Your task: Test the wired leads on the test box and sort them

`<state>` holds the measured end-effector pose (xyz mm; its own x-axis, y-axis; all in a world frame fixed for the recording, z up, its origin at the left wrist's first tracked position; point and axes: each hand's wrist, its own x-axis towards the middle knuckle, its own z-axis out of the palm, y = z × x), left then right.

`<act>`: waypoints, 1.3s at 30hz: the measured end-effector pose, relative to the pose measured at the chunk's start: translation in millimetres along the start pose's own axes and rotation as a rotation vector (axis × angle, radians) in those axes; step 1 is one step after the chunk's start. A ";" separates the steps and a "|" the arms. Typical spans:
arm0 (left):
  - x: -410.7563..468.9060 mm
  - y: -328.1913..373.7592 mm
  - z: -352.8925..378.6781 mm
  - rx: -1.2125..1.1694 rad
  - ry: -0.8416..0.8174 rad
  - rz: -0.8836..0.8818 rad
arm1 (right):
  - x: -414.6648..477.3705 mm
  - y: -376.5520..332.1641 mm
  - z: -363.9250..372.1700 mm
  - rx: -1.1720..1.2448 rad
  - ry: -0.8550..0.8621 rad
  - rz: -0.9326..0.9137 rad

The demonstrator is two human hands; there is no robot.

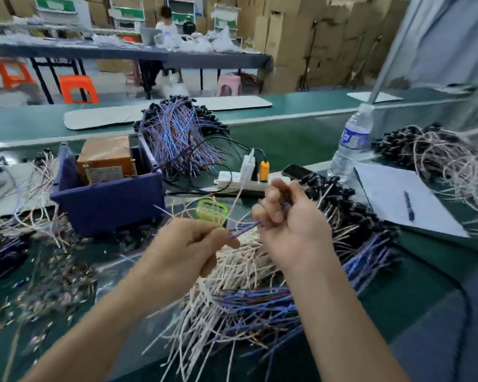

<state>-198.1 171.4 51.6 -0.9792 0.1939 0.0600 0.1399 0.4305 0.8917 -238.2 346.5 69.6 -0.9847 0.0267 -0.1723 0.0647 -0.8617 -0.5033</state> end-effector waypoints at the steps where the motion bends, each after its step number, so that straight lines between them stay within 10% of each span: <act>1: 2.3 1.3 -0.6 0.000 -0.012 0.013 | 0.8 -13.8 -11.6 0.003 0.028 -0.028; 7: 15.3 23.8 22.7 0.406 -0.199 0.069 | 4.8 -95.2 -89.4 -0.393 0.268 -0.232; 14: 23.3 38.5 106.9 0.482 -0.293 0.143 | 15.6 -157.6 -154.5 -1.961 0.807 -0.291; 24: 22.5 1.9 107.0 0.498 -0.215 0.116 | 7.1 -136.3 -150.3 -2.106 0.884 -0.520; 27: 20.6 -1.1 98.3 0.387 -0.155 0.134 | -13.0 -98.3 -129.4 -2.042 0.571 -0.758; 31: 18.8 -4.4 81.1 0.336 -0.065 0.143 | -35.8 -23.2 -104.6 -1.884 -0.002 -0.606; 39: -17.9 -50.2 -18.8 0.346 0.299 -0.059 | -44.3 42.2 -86.0 -1.706 -0.285 -0.530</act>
<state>-190.4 129.8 14.2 -0.9793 -0.0805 0.1857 0.0739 0.7119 0.6984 -177.9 352.5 -16.8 -0.9365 -0.1404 0.3212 -0.3354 0.6251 -0.7048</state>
